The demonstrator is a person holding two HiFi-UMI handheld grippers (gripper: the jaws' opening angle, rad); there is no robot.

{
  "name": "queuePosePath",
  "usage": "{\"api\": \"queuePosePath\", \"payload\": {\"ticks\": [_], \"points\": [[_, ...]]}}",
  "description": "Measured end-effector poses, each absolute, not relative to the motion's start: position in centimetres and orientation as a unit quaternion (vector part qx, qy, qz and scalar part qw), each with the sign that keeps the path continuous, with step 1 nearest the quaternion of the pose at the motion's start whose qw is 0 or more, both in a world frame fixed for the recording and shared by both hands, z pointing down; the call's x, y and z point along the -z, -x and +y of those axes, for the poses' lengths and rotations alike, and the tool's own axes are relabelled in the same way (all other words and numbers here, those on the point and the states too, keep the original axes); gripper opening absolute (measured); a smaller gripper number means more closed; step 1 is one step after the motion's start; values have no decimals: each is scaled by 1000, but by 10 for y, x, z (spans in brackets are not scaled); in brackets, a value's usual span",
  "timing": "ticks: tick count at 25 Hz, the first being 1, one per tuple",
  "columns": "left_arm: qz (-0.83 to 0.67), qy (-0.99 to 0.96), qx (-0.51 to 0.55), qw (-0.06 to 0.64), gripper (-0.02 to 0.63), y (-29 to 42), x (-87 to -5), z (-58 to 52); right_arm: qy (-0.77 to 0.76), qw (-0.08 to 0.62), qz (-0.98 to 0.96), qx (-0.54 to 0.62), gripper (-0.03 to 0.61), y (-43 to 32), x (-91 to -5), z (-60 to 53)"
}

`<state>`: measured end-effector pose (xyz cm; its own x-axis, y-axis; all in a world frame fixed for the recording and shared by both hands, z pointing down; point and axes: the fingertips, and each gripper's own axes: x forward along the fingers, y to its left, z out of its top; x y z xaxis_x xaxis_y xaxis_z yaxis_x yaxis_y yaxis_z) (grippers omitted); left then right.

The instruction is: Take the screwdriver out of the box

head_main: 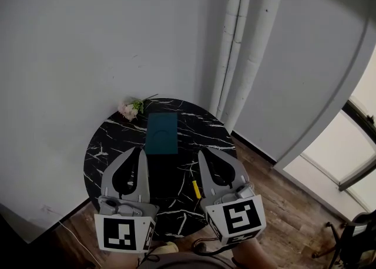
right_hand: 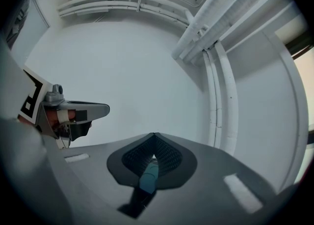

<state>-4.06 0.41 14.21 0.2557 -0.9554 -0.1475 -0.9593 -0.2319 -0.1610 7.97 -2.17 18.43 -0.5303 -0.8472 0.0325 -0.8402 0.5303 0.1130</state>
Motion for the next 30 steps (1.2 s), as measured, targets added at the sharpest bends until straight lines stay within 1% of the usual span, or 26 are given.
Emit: {"api": "queuePosePath", "payload": {"ticks": [30], "points": [[611, 785, -8, 101, 0, 46, -150, -2, -477, 52, -877, 28, 25, -72, -199, -25]]}}
